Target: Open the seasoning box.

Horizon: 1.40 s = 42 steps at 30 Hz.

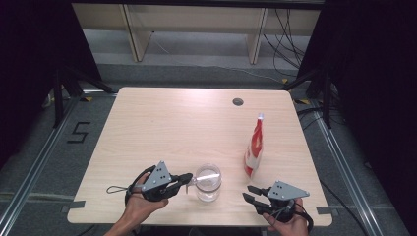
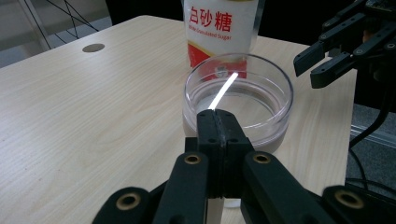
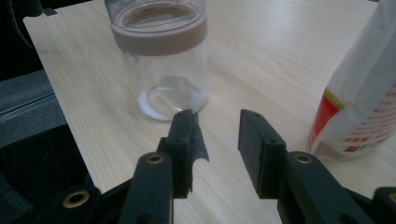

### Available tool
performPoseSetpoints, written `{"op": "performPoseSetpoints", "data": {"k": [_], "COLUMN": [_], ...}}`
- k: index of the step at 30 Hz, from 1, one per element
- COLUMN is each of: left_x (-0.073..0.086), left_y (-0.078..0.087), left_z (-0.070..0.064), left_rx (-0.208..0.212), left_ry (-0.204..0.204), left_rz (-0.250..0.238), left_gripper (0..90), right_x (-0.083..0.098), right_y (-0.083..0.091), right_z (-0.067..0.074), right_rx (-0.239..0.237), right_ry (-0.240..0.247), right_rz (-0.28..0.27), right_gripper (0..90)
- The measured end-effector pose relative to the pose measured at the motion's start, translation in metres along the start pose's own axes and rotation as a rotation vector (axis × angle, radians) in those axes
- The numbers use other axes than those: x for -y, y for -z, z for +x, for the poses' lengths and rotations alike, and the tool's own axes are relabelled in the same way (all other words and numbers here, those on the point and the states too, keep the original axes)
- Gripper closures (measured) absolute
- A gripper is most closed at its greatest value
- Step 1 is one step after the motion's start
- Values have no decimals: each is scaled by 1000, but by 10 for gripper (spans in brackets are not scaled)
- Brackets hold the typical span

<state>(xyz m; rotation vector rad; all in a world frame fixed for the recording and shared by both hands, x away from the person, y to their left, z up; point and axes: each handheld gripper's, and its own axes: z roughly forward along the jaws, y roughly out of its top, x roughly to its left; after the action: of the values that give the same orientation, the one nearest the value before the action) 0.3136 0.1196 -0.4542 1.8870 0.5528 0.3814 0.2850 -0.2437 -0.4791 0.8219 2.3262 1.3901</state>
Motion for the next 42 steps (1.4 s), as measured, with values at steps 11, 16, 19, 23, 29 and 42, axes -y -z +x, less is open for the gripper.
{"op": "performPoseSetpoints", "data": {"k": [11, 16, 19, 23, 29, 42], "left_x": [1, 1, 1, 1, 1, 1], "left_y": [0, 1, 1, 1, 1, 2], "left_z": [-1, -1, -1, -1, -1, 2], "left_rx": [-3, -6, -5, -5, -1, 0], "left_ry": [5, 3, 4, 0, 8, -24], "left_rz": [-2, 4, 5, 5, 3, 19], "left_gripper": [890, 890, 890, 890, 890, 890], "right_x": [-6, -12, -17, -21, -27, -41], "right_y": [-1, -6, -8, -14, -26, -40], "right_z": [1, 4, 5, 10, 15, 18], "right_rx": [13, 6, -12, -35, -61, -67], "right_ry": [12, 18, 34, 37, 64, 89], "right_rz": [-27, -52, -68, -67, -66, -72], "right_gripper": [729, 771, 790, 834, 850, 877]}}
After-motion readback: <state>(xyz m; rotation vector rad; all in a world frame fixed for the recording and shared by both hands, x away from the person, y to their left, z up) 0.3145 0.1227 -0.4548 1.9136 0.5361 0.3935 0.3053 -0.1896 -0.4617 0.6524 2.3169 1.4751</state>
